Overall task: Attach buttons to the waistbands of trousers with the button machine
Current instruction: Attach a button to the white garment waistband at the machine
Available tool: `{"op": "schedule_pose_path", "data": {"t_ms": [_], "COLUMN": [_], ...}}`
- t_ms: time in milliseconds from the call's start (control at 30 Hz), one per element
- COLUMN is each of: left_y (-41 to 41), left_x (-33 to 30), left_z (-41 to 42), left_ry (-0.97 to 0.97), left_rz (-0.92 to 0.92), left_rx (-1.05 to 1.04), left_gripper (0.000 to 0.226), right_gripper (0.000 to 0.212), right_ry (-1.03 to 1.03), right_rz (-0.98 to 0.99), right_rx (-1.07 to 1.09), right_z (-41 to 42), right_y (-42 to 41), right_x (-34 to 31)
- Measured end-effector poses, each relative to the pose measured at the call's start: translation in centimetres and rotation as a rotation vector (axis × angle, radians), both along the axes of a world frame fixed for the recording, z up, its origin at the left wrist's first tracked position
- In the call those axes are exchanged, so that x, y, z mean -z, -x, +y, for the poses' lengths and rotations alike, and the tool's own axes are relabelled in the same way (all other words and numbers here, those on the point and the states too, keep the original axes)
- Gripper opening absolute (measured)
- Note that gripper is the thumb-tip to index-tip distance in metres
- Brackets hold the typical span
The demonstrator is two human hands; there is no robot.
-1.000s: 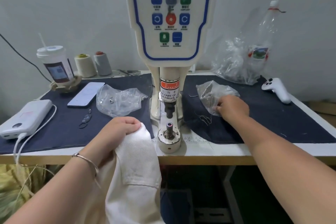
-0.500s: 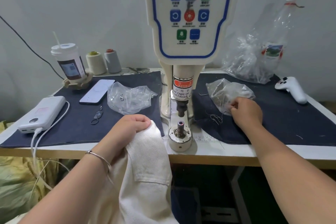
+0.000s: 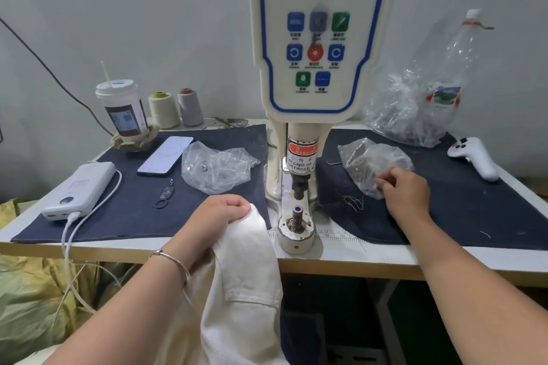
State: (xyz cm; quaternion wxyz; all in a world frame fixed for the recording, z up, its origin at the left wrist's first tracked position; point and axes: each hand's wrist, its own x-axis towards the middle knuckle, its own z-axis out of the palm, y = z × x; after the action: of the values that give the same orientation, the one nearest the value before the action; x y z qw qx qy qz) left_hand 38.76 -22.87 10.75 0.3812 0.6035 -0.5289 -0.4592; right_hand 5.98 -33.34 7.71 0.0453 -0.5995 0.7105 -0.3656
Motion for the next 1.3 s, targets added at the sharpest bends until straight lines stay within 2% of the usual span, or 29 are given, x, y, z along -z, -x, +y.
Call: {"op": "schedule_pose_path", "data": {"t_ms": [200, 367, 567, 767, 933, 1067, 1300], "left_y": [0.0, 0.1, 0.0, -0.1, -0.1, -0.2, -0.2], "left_x": [-0.2, 0.0, 0.0, -0.1, 0.1, 0.2, 0.3], "left_z": [0.0, 0.0, 0.0, -0.1, -0.2, -0.3, -0.3], "left_ry": [0.005, -0.007, -0.003, 0.004, 0.004, 0.010, 0.008], "left_rz": [-0.014, 0.016, 0.010, 0.008, 0.021, 0.027, 0.025], "left_rx": [-0.007, -0.018, -0.005, -0.003, 0.009, 0.016, 0.007], "left_gripper": [0.020, 0.021, 0.026, 0.025, 0.038, 0.038, 0.034], "right_gripper": [0.007, 0.011, 0.024, 0.017, 0.021, 0.029, 0.019], "right_ry": [0.006, 0.096, 0.066, -0.056, -0.156, -0.206, -0.353], "right_rz": [-0.074, -0.223, -0.640, -0.937, -0.943, -0.953, -1.185], "right_rx": [-0.032, -0.043, -0.120, -0.283, -0.453, -0.483, -0.438], "right_z": [0.3, 1.2, 3.8, 7.7, 10.0, 10.4, 10.7], "right_y": [0.1, 0.5, -0.4, -6.1, -9.6, -10.8, -11.5], "right_x": [-0.2, -0.4, -2.1, -3.8, -4.9, -5.5, -6.0]}}
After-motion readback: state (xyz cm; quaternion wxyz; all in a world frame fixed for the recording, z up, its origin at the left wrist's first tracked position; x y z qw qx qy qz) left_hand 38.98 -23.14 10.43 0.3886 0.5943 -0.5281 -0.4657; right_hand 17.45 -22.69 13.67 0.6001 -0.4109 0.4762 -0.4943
